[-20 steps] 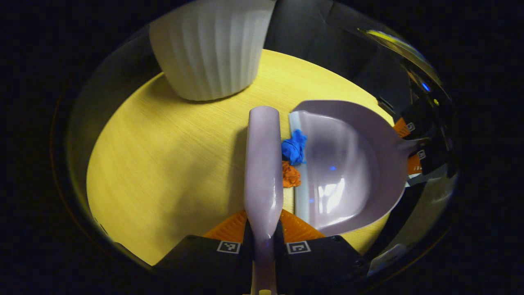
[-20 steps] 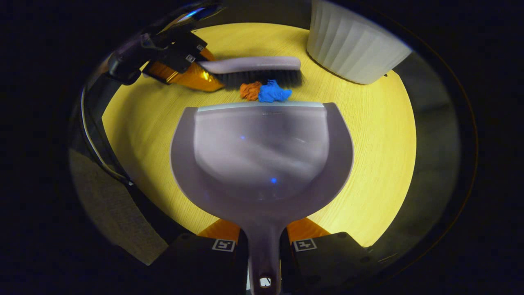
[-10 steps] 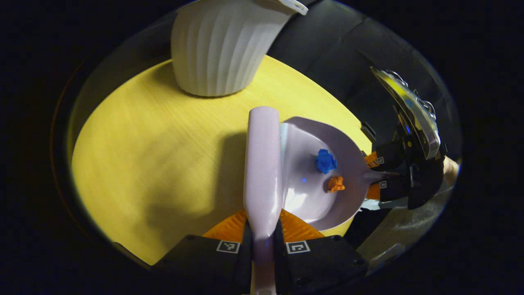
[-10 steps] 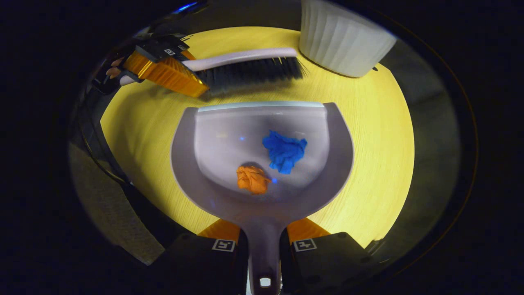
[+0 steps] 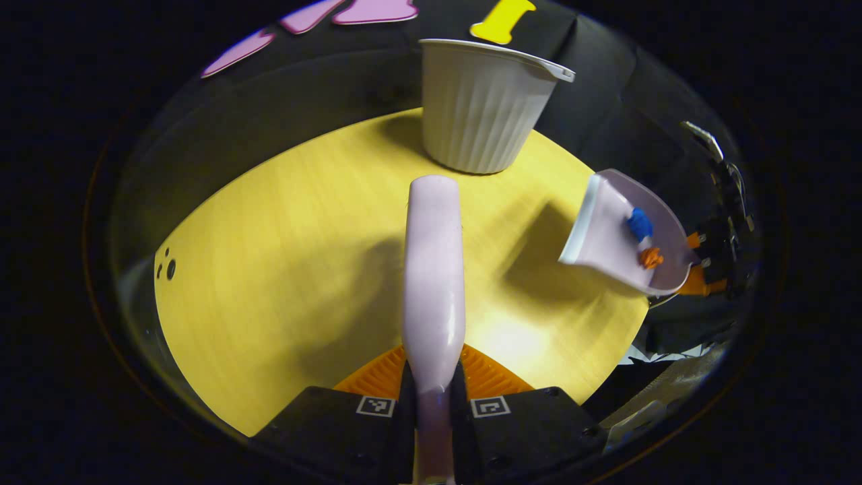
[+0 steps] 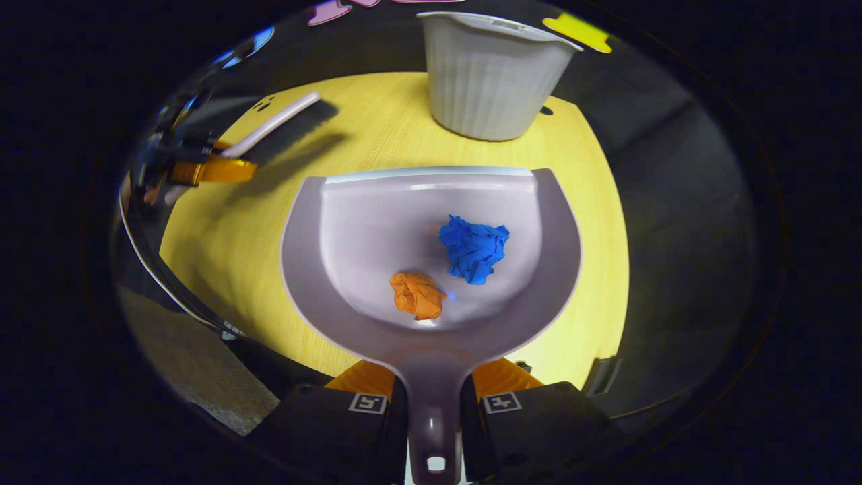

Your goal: Pick up the small broom and dustpan from the desktop, sweep the trash into the dustpan with the broom, and then empty the trash into the garbage bin.

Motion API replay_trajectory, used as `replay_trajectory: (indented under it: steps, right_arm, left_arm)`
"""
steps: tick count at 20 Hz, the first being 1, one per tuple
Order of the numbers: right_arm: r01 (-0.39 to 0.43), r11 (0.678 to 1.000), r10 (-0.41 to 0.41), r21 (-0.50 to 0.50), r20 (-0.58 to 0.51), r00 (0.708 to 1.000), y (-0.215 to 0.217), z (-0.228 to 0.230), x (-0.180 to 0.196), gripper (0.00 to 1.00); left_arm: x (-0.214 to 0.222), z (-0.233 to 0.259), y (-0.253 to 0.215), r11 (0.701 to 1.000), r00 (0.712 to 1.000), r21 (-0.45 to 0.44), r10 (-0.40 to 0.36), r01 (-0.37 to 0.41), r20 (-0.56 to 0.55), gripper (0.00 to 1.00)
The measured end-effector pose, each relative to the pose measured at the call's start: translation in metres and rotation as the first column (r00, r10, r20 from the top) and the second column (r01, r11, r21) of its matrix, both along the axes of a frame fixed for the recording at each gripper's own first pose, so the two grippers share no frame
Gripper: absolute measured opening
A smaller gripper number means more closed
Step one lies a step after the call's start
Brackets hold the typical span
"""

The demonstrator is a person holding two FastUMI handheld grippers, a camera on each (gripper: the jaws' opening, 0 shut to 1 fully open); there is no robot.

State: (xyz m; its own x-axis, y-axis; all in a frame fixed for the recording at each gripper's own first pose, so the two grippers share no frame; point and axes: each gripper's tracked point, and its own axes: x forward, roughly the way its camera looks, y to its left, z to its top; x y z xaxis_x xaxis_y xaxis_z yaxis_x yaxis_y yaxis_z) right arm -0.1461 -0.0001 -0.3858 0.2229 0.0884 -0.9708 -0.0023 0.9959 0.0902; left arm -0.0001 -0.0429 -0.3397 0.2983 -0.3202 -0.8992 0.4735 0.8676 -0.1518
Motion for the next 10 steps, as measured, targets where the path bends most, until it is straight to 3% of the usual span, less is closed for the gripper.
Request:
replay_trajectory:
  steps: [4, 8, 10]
  right_arm:
    - [0.104, 0.994, -0.102, -0.022, 0.053, 0.993, -0.013, 0.033, 0.012, 0.41]
    - [0.179, 0.983, -0.173, -0.043, 0.123, 0.977, -0.029, 0.074, 0.030, 0.32]
    - [0.196, 0.977, -0.182, -0.084, 0.153, 0.971, -0.040, 0.090, 0.043, 0.36]
  left_arm:
    - [-0.021, -0.008, 0.043, 0.997, 0.997, -0.006, 0.075, -0.075, -0.004, 0.27]
    - [-0.035, -0.011, 0.072, 0.992, 0.992, -0.011, 0.129, -0.129, 0.006, 0.27]
    - [-0.041, -0.012, 0.085, 0.989, 0.989, -0.022, 0.148, -0.147, 0.007, 0.27]
